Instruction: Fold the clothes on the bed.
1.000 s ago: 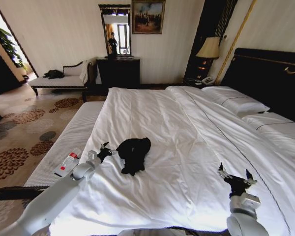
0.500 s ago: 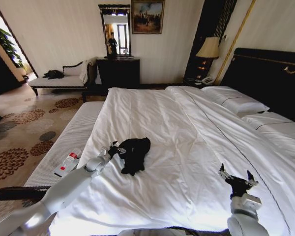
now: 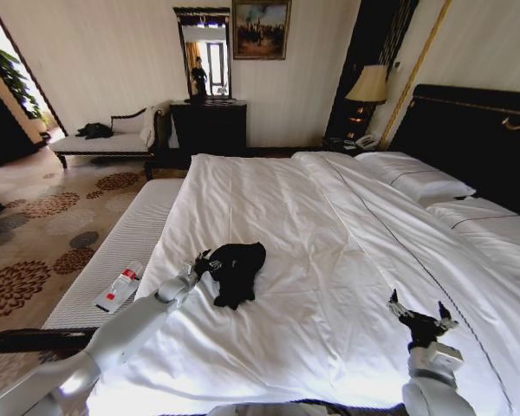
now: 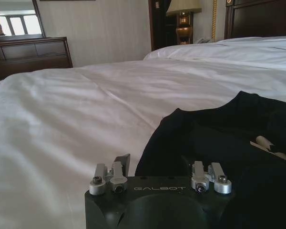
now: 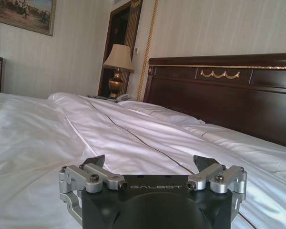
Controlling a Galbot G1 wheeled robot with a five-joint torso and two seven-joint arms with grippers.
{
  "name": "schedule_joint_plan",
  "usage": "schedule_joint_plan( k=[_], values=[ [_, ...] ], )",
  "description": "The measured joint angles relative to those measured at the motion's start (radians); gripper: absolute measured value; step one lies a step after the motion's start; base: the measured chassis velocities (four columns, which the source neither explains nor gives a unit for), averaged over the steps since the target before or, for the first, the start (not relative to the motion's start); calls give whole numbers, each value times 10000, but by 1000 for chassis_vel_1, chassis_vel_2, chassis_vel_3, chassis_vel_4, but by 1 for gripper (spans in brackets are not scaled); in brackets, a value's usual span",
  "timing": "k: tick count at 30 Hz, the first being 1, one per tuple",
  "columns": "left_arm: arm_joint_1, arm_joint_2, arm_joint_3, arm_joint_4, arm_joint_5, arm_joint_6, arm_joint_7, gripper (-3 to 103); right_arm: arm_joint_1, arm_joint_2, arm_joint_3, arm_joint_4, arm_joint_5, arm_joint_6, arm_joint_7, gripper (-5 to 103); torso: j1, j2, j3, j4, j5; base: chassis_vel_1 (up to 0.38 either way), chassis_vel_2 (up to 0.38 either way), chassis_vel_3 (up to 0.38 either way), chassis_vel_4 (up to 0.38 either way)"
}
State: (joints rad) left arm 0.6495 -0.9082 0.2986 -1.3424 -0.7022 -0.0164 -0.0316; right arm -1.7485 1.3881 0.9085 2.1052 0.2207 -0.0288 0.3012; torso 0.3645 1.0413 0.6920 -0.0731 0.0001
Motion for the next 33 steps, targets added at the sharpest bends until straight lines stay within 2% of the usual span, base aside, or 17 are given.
schedule_joint_plan(
  k=[3, 5, 9, 14, 16, 19, 21, 22, 23, 24, 25, 26, 28, 29, 32, 33],
  values=[
    [-1, 10, -19, 84, 5, -14, 9, 44, 0, -30, 12, 24, 11, -19, 16, 100, 0, 0, 0, 0, 0, 0, 0, 0, 0],
    [-9, 17, -19, 98, 3, -13, 9, 44, -4, -38, 25, 33, 20, -19, 19, 100, 0, 0, 0, 1, -1, 0, 0, 0, 0],
    [-61, 4, -58, 152, -38, 6, -15, 23, -22, -70, 66, 99, 69, -44, 58, 100, 0, 0, 0, 0, 0, 0, 0, 0, 0],
    [-26, -24, -76, 118, -58, 22, -41, 12, -23, -157, 61, 174, 252, -167, 60, 100, 0, 0, 0, 0, -1, 0, 0, 0, 0],
    [0, -31, -77, 102, -49, 23, -45, 3, -3, -271, 55, 193, 326, -221, 64, 100, 0, 0, -1, -1, -1, 0, 0, 0, 0],
    [22, -30, -76, 90, -23, 23, -49, 0, 80, -613, 55, 206, 650, -366, 108, 100, 0, 1, 0, -1, 0, 0, 0, 0, 0],
    [27, -23, -76, 75, -10, 23, -61, 0, 138, -965, 38, 305, 1399, -599, 146, 100, 0, 0, 0, -1, 1, 0, 0, 0, 0],
    [28, -17, -76, 63, -3, 23, -72, 0, 200, -1348, 4, 436, 2189, -864, 180, 100, 0, 0, 0, -2, 1, 0, 0, 0, 0],
    [37, -12, -80, 31, -3, 23, -90, 0, 358, -2006, -66, 597, 3480, -1292, 266, 100, 0, 0, -1, -4, 2, 0, 0, 0, 0],
    [37, -12, -80, 31, -3, 23, -90, 0, 358, -2006, -66, 597, 3480, -1292, 266, 100, 0, 0, -1, -4, 2, 0, 0, 0, 0],
    [51, -8, -96, 4, -7, 23, -105, 0, 567, -2704, -147, 666, 4804, -1684, 314, 100, 0, 0, 0, -4, 1, 0, 0, 0, 0],
    [58, -4, -107, -10, -8, 23, -114, 0, 660, -2949, -173, 678, 5282, -1822, 322, 100, 0, 0, 0, -1, -2, 0, 0, 0, 0],
    [88, 23, -157, -55, -18, 31, -165, 0, 1727, -4429, -534, 418, 8161, -2749, 356, 100, 0, 0, 0, 2, 1, 0, 0, 0, 0],
    [88, 23, -157, -55, -18, 31, -165, 0, 1727, -4429, -534, 418, 8161, -2749, 356, 100, 0, 0, 0, 2, 1, 0, 0, 0, 0],
    [132, -10, -194, -68, -47, 58, -264, 0, 3239, -5527, -1517, -539, 9862, -3300, 101, 100, 2, 0, 1, 1, -1, 0, 0, 0, 0],
    [132, -10, -194, -68, -47, 58, -264, 0, 3239, -5527, -1517, -539, 9862, -3300, 101, 100, 2, 0, 1, 1, -1, 0, 0, 0, 0]
  ],
)
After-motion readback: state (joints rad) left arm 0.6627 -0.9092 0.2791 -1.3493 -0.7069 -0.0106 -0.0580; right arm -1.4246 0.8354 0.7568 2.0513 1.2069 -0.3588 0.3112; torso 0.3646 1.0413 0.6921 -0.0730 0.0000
